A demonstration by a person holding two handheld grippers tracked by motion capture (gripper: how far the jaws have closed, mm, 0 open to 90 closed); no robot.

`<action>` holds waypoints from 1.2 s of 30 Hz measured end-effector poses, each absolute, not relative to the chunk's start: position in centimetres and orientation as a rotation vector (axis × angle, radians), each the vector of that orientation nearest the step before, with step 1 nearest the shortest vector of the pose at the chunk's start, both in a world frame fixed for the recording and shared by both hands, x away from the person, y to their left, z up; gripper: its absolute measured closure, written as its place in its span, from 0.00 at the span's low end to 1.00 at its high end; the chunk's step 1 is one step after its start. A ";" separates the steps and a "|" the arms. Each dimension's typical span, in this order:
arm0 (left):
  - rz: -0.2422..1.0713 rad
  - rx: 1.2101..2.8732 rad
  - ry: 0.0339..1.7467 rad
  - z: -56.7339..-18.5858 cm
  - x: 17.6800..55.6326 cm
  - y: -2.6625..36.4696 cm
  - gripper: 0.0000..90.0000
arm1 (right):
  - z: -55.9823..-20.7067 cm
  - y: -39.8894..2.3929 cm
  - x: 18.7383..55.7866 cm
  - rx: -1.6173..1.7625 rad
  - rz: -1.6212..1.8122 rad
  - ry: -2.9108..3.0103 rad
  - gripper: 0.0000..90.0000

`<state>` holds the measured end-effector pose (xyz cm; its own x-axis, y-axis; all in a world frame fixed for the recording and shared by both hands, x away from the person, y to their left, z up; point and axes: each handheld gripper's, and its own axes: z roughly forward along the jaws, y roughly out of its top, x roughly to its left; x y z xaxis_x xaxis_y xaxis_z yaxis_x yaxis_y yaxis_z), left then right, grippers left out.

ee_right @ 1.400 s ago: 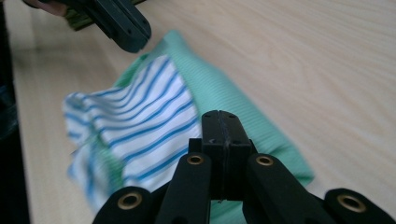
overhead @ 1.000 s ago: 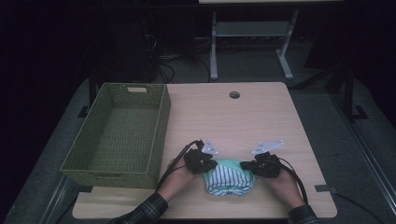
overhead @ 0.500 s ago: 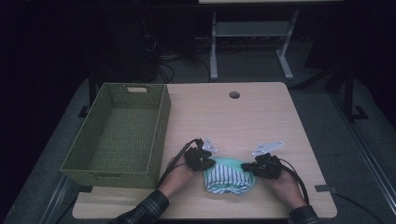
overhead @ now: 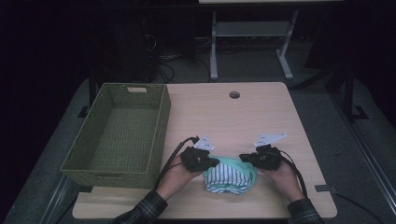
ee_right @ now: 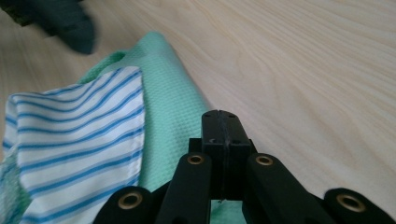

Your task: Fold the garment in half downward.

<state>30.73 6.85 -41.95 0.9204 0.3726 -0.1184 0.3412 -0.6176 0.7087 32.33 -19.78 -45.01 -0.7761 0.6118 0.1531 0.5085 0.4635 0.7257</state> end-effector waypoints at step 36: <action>-0.115 2.432 0.353 -45.8 25.4 3.4 1.00 | -46.5 -18.0 34.3 0.970 1.198 2.641 1.00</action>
